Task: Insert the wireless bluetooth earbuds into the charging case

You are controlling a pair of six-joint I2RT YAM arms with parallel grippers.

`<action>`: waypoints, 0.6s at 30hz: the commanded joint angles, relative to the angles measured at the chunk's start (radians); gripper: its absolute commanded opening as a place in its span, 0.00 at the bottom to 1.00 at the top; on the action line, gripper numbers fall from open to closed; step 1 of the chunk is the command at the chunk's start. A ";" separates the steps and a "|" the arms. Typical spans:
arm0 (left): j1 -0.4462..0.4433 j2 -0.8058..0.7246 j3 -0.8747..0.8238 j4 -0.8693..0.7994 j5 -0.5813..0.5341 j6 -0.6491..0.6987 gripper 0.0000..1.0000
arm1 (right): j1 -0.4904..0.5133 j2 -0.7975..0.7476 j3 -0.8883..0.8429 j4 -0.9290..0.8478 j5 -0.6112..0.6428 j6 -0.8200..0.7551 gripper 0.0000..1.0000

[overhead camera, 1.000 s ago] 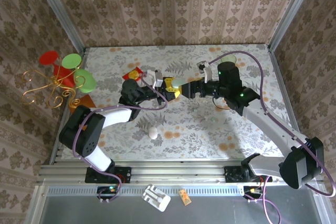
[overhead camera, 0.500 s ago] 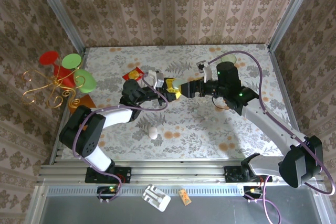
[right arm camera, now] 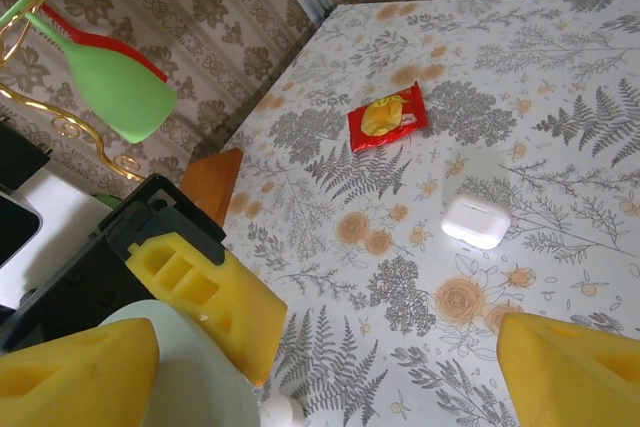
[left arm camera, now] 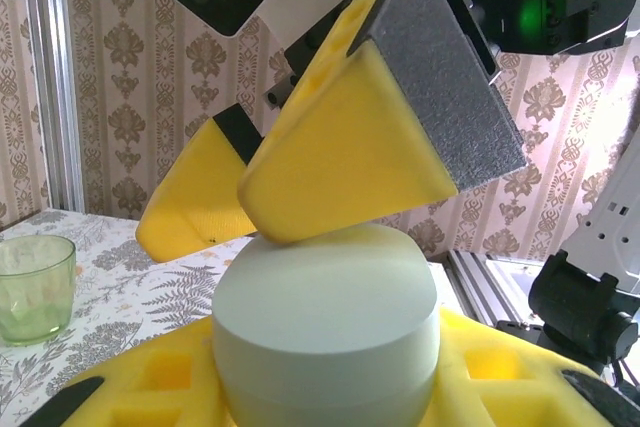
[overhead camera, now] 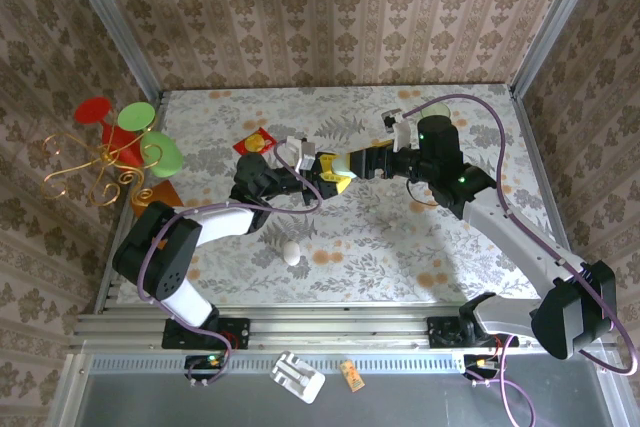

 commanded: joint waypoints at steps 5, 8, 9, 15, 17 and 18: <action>0.011 -0.030 0.031 0.004 0.000 -0.016 0.12 | 0.000 -0.049 -0.037 0.065 -0.158 -0.063 0.91; 0.013 -0.023 0.035 -0.001 -0.005 -0.013 0.12 | 0.006 -0.042 -0.053 0.059 -0.177 -0.064 0.91; 0.013 -0.022 0.034 0.002 -0.007 -0.018 0.12 | 0.008 -0.039 -0.060 0.052 -0.170 -0.066 0.91; 0.013 -0.026 0.038 0.008 -0.006 -0.038 0.12 | 0.007 -0.035 -0.085 0.041 -0.117 -0.075 0.91; 0.011 -0.029 0.036 0.007 -0.003 -0.037 0.11 | 0.008 -0.031 -0.082 0.039 -0.091 -0.073 0.90; 0.011 -0.030 0.034 0.006 -0.003 -0.037 0.11 | 0.007 -0.029 -0.081 0.039 -0.080 -0.072 0.90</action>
